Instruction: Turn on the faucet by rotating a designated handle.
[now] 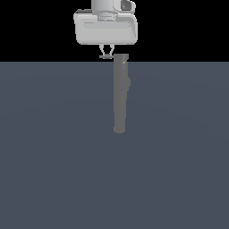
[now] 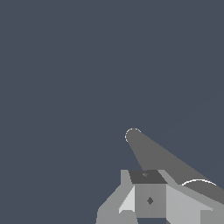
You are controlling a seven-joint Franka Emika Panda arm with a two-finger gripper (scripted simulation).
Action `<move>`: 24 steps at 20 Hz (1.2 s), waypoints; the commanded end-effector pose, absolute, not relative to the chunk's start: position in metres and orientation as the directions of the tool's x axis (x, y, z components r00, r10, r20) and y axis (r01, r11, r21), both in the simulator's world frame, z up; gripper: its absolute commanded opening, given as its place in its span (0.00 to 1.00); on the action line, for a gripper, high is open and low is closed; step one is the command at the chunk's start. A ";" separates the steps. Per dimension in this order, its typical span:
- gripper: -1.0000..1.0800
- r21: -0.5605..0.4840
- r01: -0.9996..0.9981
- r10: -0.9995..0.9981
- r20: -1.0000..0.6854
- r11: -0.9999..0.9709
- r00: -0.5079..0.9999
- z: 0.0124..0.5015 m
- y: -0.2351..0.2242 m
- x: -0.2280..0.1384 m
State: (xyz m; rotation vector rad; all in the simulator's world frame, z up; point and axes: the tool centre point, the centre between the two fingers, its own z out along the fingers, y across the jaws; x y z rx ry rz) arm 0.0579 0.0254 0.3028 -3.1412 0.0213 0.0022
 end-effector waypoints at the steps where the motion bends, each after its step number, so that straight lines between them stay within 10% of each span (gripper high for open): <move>1: 0.00 0.000 -0.013 -0.013 0.000 -1.000 1.000 0.301 0.026 0.063; 24: 0.00 0.000 -0.012 -0.012 0.000 -1.000 1.000 0.300 0.039 0.022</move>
